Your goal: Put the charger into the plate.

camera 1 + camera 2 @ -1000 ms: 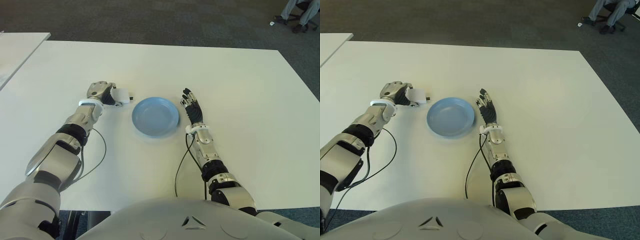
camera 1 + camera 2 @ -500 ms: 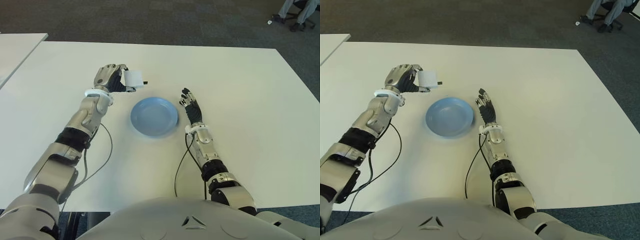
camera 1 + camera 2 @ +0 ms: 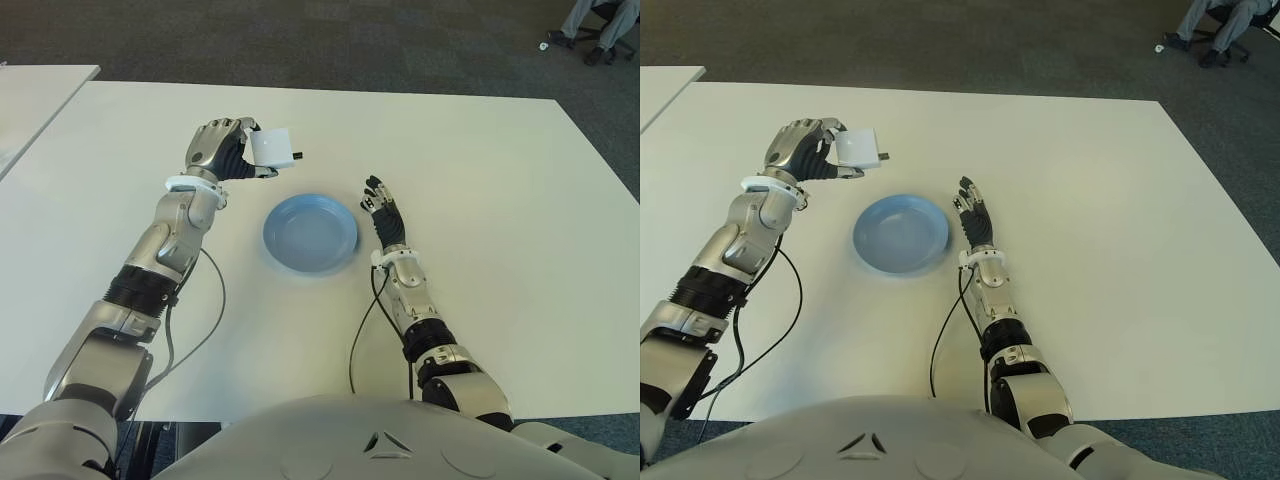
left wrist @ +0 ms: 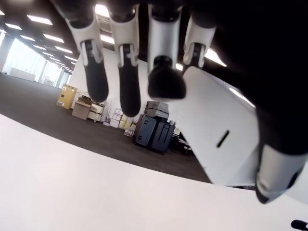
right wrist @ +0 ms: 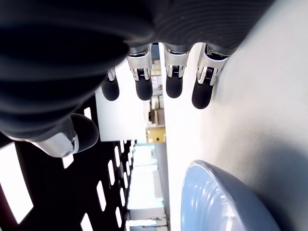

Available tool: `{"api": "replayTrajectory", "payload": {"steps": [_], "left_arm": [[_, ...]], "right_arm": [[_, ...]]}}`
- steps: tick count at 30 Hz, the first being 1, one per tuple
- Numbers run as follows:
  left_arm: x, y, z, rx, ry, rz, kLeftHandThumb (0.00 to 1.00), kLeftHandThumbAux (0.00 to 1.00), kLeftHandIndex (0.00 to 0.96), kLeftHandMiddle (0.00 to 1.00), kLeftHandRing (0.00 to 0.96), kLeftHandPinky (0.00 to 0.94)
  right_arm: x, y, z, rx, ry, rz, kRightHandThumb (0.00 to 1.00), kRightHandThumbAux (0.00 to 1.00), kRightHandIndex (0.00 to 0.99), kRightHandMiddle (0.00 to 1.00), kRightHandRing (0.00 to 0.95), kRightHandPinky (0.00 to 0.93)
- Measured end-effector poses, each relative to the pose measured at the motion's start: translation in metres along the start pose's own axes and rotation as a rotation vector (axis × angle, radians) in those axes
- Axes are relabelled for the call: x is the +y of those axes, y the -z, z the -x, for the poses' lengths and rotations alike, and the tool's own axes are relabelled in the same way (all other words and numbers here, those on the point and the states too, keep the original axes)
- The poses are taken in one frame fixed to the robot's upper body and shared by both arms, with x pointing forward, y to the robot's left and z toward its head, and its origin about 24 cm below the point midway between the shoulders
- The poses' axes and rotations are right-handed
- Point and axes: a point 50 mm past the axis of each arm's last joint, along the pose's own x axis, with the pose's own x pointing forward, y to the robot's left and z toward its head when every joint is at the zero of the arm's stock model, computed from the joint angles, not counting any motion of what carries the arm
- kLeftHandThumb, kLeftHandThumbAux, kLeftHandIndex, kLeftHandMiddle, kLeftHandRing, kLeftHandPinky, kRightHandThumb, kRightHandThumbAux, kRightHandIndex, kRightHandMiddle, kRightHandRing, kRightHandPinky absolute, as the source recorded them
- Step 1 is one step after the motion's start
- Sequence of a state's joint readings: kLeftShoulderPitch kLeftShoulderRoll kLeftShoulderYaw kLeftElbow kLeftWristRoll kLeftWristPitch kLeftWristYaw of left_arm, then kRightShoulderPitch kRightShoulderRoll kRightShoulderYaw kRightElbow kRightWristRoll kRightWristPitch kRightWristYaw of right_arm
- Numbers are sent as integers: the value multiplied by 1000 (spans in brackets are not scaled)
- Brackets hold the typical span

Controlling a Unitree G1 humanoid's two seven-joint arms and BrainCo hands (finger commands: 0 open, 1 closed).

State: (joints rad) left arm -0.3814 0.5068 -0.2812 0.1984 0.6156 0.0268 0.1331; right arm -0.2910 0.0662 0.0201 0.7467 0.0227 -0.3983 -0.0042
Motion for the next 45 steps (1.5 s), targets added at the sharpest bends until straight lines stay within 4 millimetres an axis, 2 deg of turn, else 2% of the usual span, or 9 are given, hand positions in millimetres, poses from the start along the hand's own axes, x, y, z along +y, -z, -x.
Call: {"api": "replayTrajectory", "payload": {"steps": [9, 28, 45], "left_arm": [[1, -10, 2, -25, -1, 11, 750, 696, 443, 864, 859, 853], [-6, -15, 12, -51, 53, 6, 749, 697, 443, 857, 851, 824], [-32, -13, 21, -55, 139, 15, 749, 697, 443, 855, 850, 816]], "right_arm": [[0, 0, 0, 0, -1, -1, 0, 438, 2, 33, 19, 27], [0, 0, 0, 1, -1, -1, 0, 443, 0, 31, 18, 25], [0, 0, -1, 1, 0, -5, 0, 438, 0, 33, 17, 19]]}}
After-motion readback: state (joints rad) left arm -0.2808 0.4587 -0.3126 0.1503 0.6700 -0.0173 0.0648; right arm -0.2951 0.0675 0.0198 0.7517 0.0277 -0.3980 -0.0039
